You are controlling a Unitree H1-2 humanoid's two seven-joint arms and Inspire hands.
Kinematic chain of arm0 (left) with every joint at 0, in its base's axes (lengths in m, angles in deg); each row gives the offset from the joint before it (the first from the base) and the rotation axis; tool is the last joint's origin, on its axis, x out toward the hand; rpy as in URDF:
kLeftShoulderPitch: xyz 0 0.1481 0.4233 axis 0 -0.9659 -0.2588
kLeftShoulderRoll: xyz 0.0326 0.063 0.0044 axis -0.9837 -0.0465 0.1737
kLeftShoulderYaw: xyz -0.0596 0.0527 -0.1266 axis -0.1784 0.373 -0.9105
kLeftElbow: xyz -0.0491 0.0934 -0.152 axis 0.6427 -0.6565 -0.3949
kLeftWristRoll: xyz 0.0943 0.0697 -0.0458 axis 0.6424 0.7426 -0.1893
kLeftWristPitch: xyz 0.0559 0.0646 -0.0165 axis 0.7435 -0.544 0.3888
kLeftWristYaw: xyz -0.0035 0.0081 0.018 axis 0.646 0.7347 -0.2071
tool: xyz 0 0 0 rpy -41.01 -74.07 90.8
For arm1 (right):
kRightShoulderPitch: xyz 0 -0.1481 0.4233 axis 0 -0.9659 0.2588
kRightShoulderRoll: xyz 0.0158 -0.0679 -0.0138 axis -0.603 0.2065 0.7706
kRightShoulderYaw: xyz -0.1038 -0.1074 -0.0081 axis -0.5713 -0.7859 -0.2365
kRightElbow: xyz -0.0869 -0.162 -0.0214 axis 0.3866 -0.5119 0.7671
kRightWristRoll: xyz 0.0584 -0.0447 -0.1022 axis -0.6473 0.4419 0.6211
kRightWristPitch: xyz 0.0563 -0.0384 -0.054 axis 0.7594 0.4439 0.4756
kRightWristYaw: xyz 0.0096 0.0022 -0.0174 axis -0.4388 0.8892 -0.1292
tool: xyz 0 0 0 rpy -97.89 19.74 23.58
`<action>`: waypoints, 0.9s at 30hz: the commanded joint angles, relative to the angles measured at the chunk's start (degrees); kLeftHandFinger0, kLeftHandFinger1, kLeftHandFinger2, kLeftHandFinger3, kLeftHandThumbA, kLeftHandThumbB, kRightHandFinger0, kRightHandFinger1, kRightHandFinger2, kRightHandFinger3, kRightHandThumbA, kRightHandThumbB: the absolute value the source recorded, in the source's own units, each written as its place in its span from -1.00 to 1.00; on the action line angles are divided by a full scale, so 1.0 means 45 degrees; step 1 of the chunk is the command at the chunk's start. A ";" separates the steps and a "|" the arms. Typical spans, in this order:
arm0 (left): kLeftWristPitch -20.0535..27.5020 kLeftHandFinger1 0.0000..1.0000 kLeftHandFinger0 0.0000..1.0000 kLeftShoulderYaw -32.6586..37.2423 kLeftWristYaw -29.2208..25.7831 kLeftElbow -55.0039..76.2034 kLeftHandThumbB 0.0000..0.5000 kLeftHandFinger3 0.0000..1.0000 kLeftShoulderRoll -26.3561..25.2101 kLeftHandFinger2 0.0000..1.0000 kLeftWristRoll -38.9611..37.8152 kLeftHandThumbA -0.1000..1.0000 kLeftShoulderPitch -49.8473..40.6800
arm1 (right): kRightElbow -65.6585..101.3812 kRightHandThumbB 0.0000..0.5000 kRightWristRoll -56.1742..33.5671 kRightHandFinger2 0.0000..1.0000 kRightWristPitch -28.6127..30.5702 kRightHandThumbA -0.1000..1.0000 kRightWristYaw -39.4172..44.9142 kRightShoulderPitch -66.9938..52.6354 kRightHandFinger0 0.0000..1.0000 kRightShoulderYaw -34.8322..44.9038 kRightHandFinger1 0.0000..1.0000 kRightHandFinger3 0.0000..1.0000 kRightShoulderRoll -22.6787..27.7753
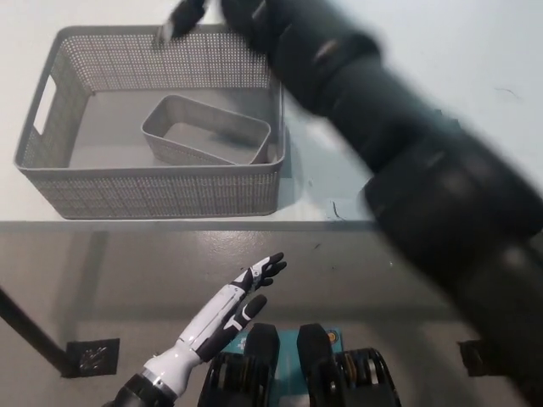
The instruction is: Use the right hand to pick up a small rectangular container and put it into a bigger container on the left side
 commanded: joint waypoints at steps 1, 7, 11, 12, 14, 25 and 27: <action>0.0135 1.00 1.00 -0.0073 0.0158 0.0244 0.59 1.00 -0.0195 1.00 -0.0159 1.00 0.0264 | 0.1246 0.47 -0.1163 1.00 0.2017 1.00 -0.0032 0.1449 1.00 0.1033 1.00 1.00 0.2220; -0.0021 1.00 1.00 -0.0058 0.0145 0.0290 0.52 1.00 -0.0130 1.00 -0.0075 1.00 0.0264 | 0.6558 0.69 -0.2396 1.00 0.1565 1.00 0.1794 -0.0737 1.00 0.2493 1.00 1.00 0.4706; -0.0309 1.00 1.00 -0.0125 0.0056 0.0454 0.55 1.00 0.0011 1.00 -0.0221 1.00 0.0019 | 1.2483 0.32 -0.3472 1.00 0.0346 1.00 0.2527 -0.3969 1.00 0.3478 1.00 1.00 0.6069; -0.0281 1.00 1.00 -0.0165 -0.0043 0.0436 0.54 1.00 0.0097 1.00 -0.0231 1.00 -0.0040 | 1.4162 0.17 -0.4460 1.00 -0.0219 1.00 0.2829 -0.5026 1.00 0.4037 1.00 1.00 0.6223; -0.0182 1.00 1.00 -0.0219 -0.0183 0.0411 0.50 1.00 0.0163 1.00 -0.0182 1.00 -0.0132 | 1.6813 0.14 -0.5656 1.00 -0.0918 1.00 0.2867 -0.6923 1.00 0.4783 1.00 1.00 0.6443; -0.0184 1.00 1.00 -0.0557 -0.0443 0.0124 0.53 1.00 0.0500 1.00 -0.0810 1.00 -0.0736 | 2.5491 0.16 -0.9910 1.00 -0.0783 1.00 0.0752 -1.5751 1.00 0.4664 1.00 1.00 0.5255; -0.0002 1.00 1.00 -0.0638 -0.0456 -0.0127 0.47 1.00 0.0572 1.00 -0.1008 1.00 -0.0736 | 2.6353 0.29 -0.9815 1.00 -0.0239 1.00 0.0295 -1.7327 1.00 0.3908 1.00 1.00 0.4964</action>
